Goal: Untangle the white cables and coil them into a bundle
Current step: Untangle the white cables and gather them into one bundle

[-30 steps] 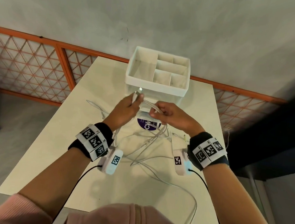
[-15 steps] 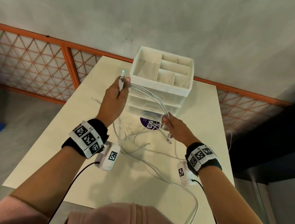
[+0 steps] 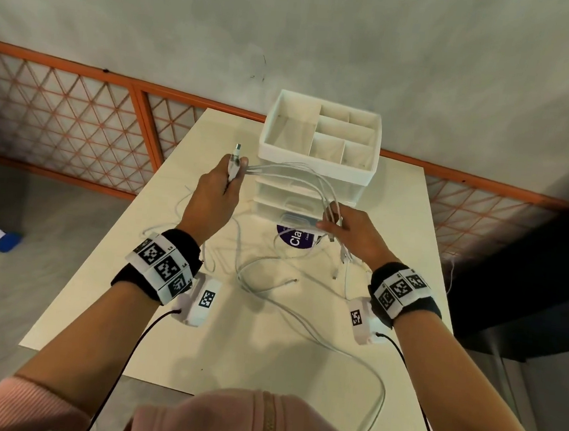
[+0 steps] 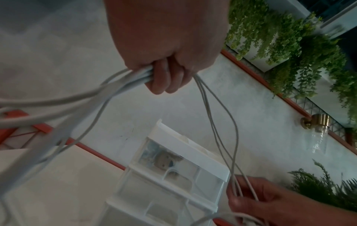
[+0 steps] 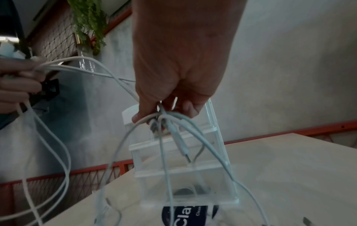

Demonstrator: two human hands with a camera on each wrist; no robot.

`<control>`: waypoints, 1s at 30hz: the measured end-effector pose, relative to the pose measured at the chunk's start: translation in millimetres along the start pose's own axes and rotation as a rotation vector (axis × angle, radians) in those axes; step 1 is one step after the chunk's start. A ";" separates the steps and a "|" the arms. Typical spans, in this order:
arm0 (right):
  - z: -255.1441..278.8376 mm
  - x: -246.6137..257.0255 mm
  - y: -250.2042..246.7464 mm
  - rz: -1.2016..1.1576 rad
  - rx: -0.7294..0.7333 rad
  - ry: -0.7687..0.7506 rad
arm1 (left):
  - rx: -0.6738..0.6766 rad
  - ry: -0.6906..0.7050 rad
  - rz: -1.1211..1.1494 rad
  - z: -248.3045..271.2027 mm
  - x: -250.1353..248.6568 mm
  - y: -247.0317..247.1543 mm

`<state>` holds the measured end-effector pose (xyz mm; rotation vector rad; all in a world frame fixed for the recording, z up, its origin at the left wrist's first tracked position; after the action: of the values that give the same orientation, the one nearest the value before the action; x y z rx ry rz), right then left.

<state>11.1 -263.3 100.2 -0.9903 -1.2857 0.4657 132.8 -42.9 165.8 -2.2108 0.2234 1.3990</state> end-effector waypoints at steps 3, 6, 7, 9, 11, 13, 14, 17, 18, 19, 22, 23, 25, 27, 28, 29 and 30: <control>-2.2 2.9 -4.5 0.112 -0.051 -0.023 | 0.020 -0.018 -0.003 3.5 5.0 0.6; -4.2 1.0 -7.9 0.223 -0.064 -0.028 | 0.019 -0.014 0.013 5.1 4.6 -2.8; -4.5 0.1 -9.5 0.238 -0.076 -0.018 | 0.017 -0.009 0.009 5.2 3.5 -4.0; -4.3 1.1 -13.6 0.250 -0.127 -0.033 | 0.012 0.000 -0.006 5.0 2.2 -7.0; -2.5 6.5 -21.0 0.233 -0.206 -0.077 | 0.005 0.004 -0.015 4.4 3.5 -10.1; -0.9 12.3 -28.2 0.154 -0.249 -0.097 | 0.003 0.004 -0.031 4.7 5.4 -13.7; 0.0 15.5 -30.0 0.097 -0.239 -0.093 | 0.005 0.010 -0.038 5.3 5.8 -15.9; 3.6 27.7 -32.3 -0.018 -0.155 -0.049 | 0.007 0.006 -0.040 6.2 8.6 -23.0; 5.5 30.1 -30.2 -0.047 -0.098 -0.023 | 0.012 -0.011 -0.050 6.4 10.4 -25.1; 8.2 31.2 -25.6 -0.078 -0.027 0.007 | 0.026 -0.035 -0.062 7.2 13.1 -26.6; 20.3 22.7 0.3 -0.198 0.217 0.132 | 0.133 -0.171 -0.121 11.4 24.9 -26.5; 25.6 15.3 12.1 -0.207 0.302 0.167 | 0.189 -0.232 -0.157 14.4 30.1 -25.1; 39.4 -2.6 38.2 -0.121 0.483 0.197 | 0.368 -0.350 -0.246 23.6 42.9 -19.6; 58.5 -20.8 66.0 0.021 0.696 0.194 | 0.592 -0.449 -0.322 38.5 57.9 -11.9; 68.3 -28.4 77.0 0.089 0.790 0.200 | 0.695 -0.500 -0.347 47.2 64.7 -7.9; 77.7 -34.3 87.4 0.135 0.868 0.216 | 0.783 -0.556 -0.359 56.9 72.1 -4.0; 84.8 -38.1 95.0 0.159 0.928 0.236 | 0.855 -0.610 -0.365 65.7 77.1 0.2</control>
<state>-57.2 -212.8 -2.1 -0.3359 -0.6418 0.9273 115.5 -0.2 75.6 -1.0250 0.1448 1.3484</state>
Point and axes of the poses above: each hand's wrist, its own z-axis away from the middle knuckle, its own y-axis out of the palm, x = y × z, the point moved 6 cm from there along -z, towards the middle knuckle, and after that the axes turned 11 degrees about z, right-handed, at the moved point
